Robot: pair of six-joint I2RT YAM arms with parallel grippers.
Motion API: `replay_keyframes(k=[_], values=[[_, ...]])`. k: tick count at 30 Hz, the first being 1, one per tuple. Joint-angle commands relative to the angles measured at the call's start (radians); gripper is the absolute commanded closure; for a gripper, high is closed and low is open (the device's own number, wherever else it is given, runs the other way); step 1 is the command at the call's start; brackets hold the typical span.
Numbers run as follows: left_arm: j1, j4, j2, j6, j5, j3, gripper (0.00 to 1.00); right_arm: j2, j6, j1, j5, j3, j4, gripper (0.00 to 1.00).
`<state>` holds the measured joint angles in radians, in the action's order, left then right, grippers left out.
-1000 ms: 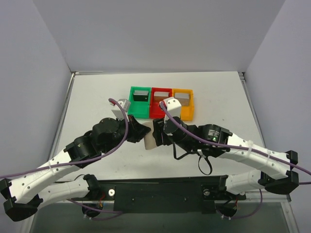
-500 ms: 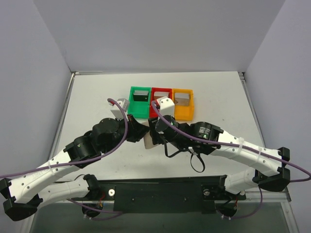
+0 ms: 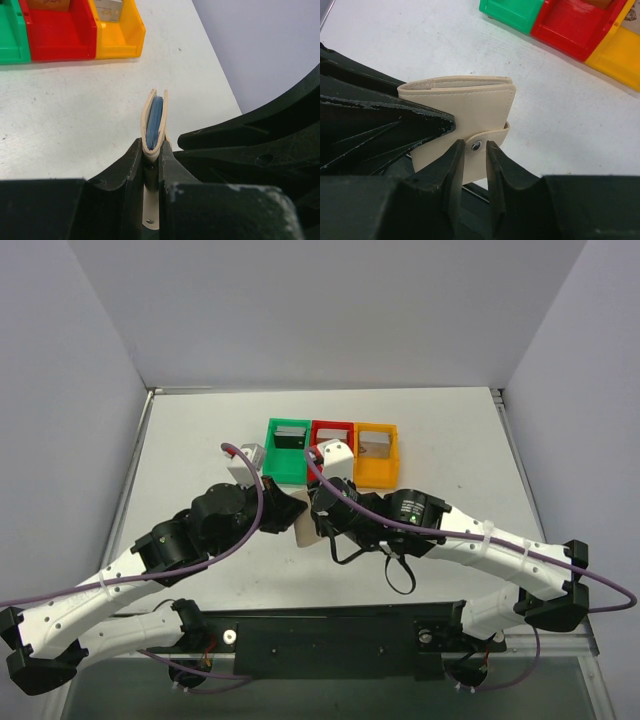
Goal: Take the credit cards out of the card holder
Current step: Open the card holder.
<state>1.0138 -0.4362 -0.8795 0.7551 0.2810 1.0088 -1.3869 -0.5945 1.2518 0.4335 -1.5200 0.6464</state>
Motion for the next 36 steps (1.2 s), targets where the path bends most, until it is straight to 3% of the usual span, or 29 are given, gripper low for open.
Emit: replay_keyframes(k=[1, 7, 16, 36], values=[[0.006, 0.036, 0.019, 0.009, 0.015, 0.054, 1.00, -0.012, -0.004, -0.006, 0.070, -0.037, 0.085, 0.82], [0.006, 0.036, 0.022, 0.010, 0.018, 0.053, 1.00, -0.009, -0.008, -0.006, 0.071, -0.032, 0.093, 0.82], [0.006, 0.040, 0.008, 0.009, 0.015, 0.059, 1.00, -0.003, -0.010, 0.000, 0.067, -0.051, 0.088, 0.69], [0.006, 0.039, -0.030, 0.009, 0.020, 0.068, 1.00, -0.009, -0.004, 0.009, 0.016, -0.057, 0.048, 0.65]])
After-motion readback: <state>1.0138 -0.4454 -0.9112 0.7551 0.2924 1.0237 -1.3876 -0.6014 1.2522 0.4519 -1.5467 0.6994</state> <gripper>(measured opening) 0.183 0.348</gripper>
